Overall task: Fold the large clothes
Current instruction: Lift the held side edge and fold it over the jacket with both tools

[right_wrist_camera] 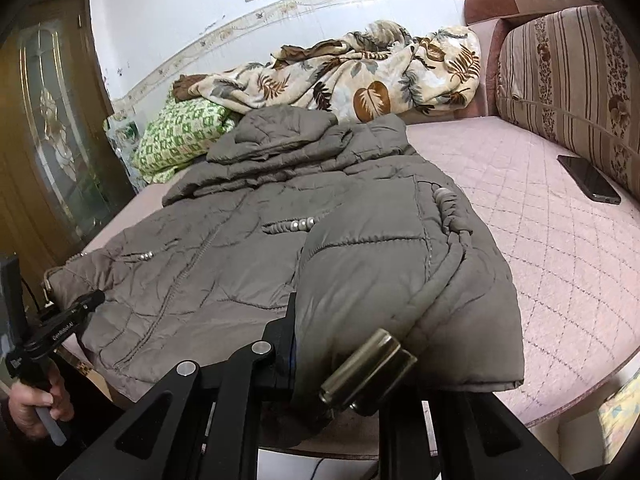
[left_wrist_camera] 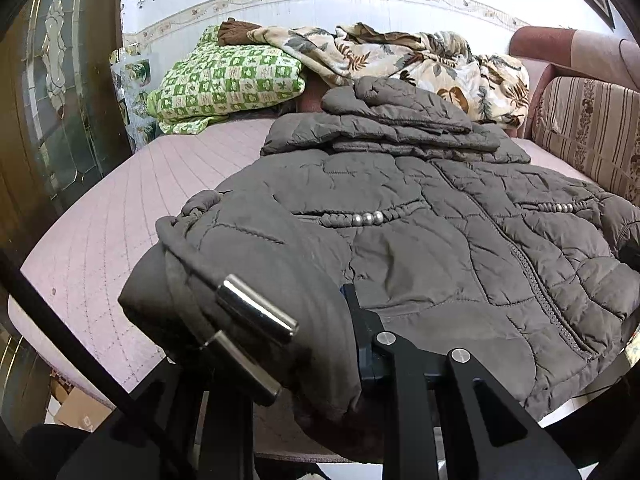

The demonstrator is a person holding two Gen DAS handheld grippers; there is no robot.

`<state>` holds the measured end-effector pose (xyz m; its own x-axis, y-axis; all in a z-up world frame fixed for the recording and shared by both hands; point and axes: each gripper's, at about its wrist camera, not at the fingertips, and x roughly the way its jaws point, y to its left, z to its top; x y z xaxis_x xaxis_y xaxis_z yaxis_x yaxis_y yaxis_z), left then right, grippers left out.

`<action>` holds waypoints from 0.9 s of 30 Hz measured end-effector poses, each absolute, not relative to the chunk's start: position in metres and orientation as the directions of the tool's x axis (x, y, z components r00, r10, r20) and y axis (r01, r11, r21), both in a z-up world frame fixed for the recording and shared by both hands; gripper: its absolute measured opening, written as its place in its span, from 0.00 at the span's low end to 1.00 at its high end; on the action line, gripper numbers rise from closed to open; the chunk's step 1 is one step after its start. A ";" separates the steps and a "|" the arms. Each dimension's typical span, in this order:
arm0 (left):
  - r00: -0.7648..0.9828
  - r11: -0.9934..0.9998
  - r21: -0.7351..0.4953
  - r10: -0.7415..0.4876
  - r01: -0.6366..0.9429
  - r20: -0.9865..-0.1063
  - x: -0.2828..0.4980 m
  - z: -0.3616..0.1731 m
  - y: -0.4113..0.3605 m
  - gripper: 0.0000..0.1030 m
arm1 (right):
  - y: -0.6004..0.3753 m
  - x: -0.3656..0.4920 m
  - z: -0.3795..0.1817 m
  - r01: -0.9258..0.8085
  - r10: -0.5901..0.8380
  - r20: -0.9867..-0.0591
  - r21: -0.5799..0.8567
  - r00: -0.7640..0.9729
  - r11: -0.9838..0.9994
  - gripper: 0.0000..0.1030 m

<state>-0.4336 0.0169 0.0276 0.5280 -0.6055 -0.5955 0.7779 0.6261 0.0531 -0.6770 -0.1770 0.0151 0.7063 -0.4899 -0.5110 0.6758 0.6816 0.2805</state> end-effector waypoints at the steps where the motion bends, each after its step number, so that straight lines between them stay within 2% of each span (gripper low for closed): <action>1: 0.529 0.626 0.052 -0.609 0.778 -0.591 -0.434 0.029 0.019 0.21 | -0.176 -0.678 0.016 0.675 -0.492 -0.508 0.277 0.707 0.684 0.17; 18: 0.562 0.615 0.077 -0.653 0.785 -0.507 -0.445 0.057 0.035 0.20 | -0.158 -0.692 0.044 0.638 -0.483 -0.465 0.267 0.742 0.723 0.16; 27: 0.556 0.620 0.024 -0.685 0.784 -0.471 -0.438 0.084 0.052 0.20 | -0.145 -0.701 0.072 0.602 -0.470 -0.430 0.251 0.771 0.758 0.16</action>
<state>-0.4379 0.0521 0.0842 0.5558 -0.6854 -0.4705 0.7845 0.6197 0.0239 -0.7007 -0.1455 0.0715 0.7709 -0.4696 -0.4304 0.6018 0.7583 0.2506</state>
